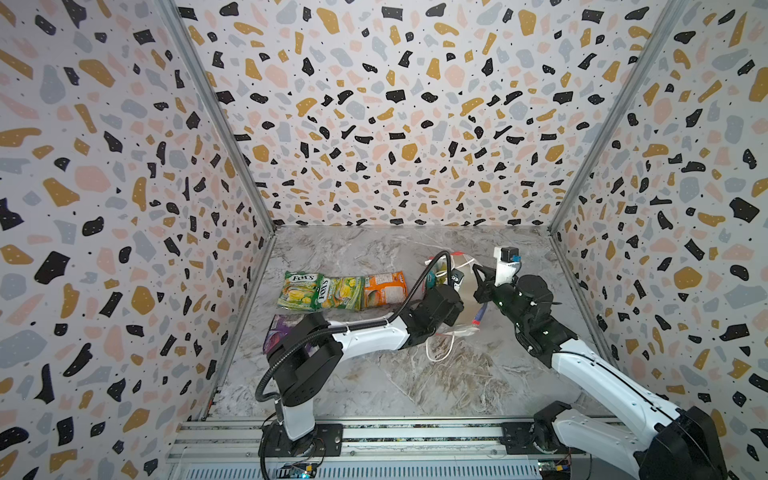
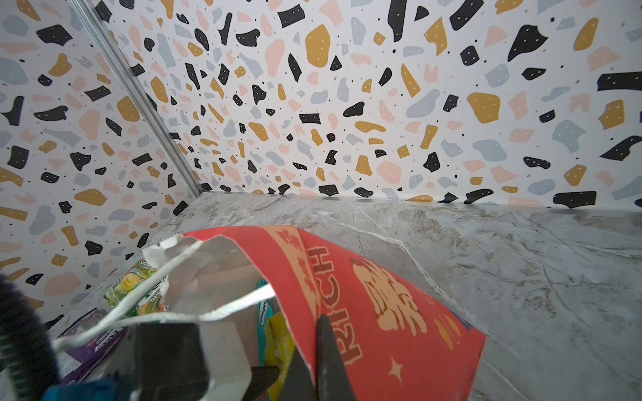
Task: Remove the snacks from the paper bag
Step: 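Lower the left gripper into the bag opening above the yellow pack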
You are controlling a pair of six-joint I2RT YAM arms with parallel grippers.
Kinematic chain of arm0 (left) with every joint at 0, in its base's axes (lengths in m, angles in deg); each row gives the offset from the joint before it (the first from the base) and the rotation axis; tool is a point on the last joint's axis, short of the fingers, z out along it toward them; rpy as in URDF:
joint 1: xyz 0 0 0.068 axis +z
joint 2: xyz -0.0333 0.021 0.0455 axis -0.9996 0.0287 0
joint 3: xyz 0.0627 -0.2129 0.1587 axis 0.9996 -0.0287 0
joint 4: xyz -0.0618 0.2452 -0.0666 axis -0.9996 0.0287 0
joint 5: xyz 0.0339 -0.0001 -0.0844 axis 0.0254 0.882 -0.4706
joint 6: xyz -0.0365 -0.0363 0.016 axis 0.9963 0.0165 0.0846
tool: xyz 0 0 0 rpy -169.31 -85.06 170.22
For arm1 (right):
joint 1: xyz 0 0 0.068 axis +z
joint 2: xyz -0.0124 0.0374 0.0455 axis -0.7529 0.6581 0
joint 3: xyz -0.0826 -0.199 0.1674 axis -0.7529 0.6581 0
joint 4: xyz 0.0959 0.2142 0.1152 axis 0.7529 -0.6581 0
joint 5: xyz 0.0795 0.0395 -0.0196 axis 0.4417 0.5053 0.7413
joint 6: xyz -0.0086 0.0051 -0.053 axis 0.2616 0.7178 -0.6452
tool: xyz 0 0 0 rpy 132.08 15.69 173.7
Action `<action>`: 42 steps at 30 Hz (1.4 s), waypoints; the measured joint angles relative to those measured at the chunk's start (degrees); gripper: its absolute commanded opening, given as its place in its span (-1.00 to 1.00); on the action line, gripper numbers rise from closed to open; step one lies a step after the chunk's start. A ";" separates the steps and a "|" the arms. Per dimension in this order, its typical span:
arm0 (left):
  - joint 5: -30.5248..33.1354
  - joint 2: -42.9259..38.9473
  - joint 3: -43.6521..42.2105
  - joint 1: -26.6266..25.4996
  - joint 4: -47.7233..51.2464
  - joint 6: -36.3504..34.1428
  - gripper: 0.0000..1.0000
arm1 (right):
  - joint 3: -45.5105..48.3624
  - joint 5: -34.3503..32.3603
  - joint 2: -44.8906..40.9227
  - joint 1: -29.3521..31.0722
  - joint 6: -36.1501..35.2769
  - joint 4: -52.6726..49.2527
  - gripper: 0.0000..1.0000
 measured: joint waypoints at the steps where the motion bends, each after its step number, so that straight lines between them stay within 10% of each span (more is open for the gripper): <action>1: 0.37 0.46 0.55 0.07 0.79 -0.13 0.15 | 0.00 0.00 0.00 0.00 0.00 0.00 -1.00; 42: 5.70 2.78 6.80 1.20 9.84 6.08 0.29 | 0.02 0.33 -0.09 0.00 -0.04 0.02 -1.00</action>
